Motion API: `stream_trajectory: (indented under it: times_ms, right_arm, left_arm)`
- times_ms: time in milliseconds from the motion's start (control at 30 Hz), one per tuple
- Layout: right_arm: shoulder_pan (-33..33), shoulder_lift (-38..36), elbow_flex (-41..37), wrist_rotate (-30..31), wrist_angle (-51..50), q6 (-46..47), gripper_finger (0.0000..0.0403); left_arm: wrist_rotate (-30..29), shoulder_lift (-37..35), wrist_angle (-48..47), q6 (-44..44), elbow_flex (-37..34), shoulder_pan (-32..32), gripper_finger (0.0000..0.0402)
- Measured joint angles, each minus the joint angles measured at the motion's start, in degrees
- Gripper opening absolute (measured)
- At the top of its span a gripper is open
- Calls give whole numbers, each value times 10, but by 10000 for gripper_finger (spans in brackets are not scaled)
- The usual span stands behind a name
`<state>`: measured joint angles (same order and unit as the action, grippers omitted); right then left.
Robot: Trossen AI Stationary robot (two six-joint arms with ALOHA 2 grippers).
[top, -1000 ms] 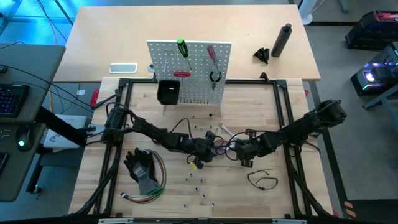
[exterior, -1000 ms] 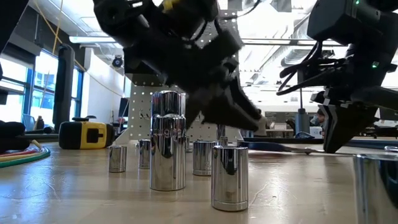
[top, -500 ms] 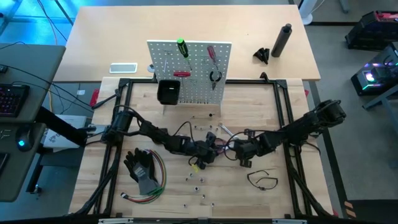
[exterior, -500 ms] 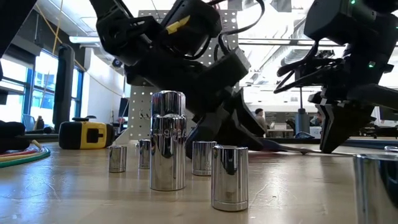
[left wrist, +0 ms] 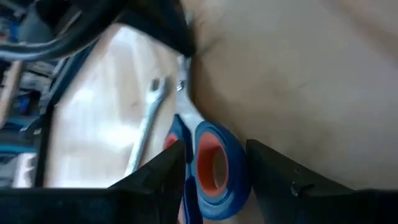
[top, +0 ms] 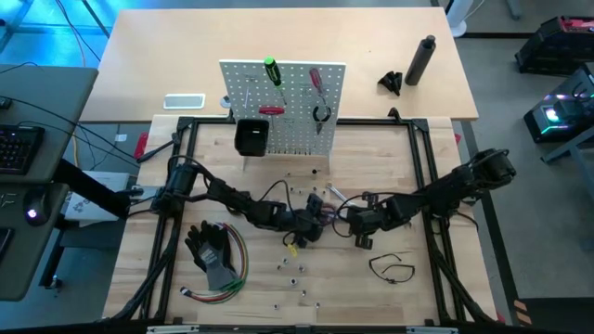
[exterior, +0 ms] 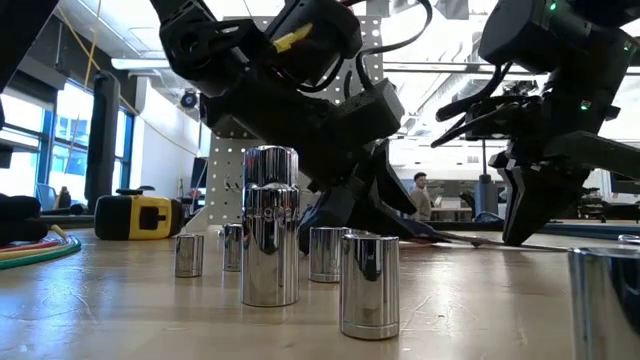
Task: Hang tools onto peg board
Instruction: Hang the blue scissors on the white peg board
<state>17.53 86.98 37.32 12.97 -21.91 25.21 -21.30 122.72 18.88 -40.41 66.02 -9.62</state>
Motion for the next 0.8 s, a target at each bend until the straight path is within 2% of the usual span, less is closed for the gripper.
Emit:
stream_trajectory:
  times_ms: [233,467,667,800]
  right_arm:
    - [-15,0,0,-23,20,-9,13]
    - [-19,-1,0,-30,25,-18,13]
    - [-19,-1,0,-31,25,-22,14]
    - [-19,-7,0,-31,24,-22,14]
  left_arm:
    - [-62,1,-2,-34,0,11,106]
    - [-58,1,-3,-68,0,14,33]
    - [-59,1,0,-93,-1,13,33]
    - [-79,-1,5,-114,-1,8,33]
